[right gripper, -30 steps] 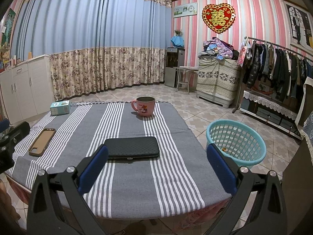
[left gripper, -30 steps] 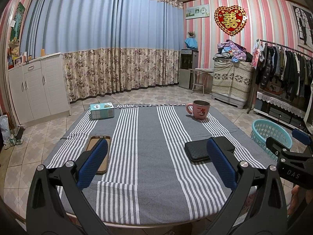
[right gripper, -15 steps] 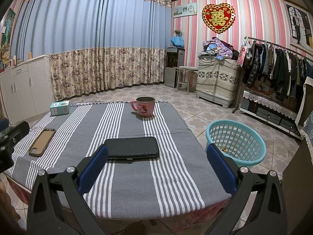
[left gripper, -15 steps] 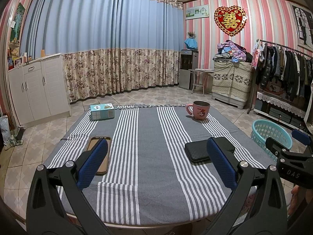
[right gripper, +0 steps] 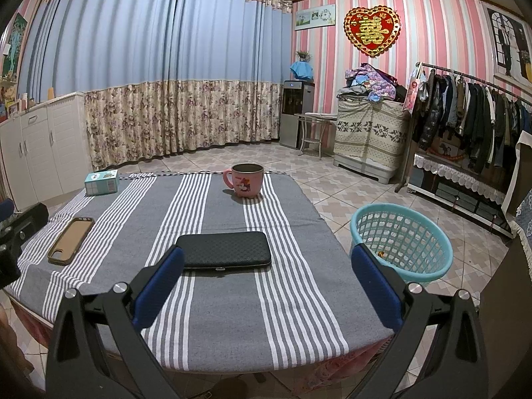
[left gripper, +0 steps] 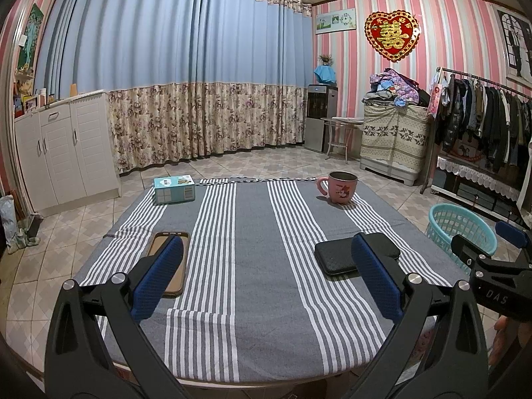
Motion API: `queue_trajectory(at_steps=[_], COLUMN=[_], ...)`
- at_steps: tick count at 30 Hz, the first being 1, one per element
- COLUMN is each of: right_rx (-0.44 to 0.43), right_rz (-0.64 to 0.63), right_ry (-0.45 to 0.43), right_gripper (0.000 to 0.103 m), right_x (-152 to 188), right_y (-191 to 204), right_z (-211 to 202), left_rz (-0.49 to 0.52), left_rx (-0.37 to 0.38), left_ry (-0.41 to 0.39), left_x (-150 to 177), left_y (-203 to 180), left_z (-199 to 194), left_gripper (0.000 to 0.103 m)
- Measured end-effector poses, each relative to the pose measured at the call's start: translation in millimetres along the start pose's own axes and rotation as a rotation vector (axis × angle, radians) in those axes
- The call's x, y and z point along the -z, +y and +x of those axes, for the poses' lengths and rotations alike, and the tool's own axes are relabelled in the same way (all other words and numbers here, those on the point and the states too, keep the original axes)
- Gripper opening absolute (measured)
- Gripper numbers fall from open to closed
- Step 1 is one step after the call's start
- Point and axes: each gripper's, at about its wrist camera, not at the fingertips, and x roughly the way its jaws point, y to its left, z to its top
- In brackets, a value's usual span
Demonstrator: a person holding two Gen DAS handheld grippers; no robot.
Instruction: Collect trash
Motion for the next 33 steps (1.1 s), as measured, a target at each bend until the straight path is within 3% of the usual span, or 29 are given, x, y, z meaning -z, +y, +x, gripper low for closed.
queue_trajectory(at_steps=[33], right_rx=[0.001], right_rz=[-0.002], right_ry=[-0.001], right_gripper=[0.098], right_x=[1.2], right_y=[0.9], right_z=[0.7], left_rz=[0.001], left_rx=[-0.001], left_ry=[0.001], left_x=[-2.3], left_y=[0.7], left_z=[-0.7], left_gripper=[0.098])
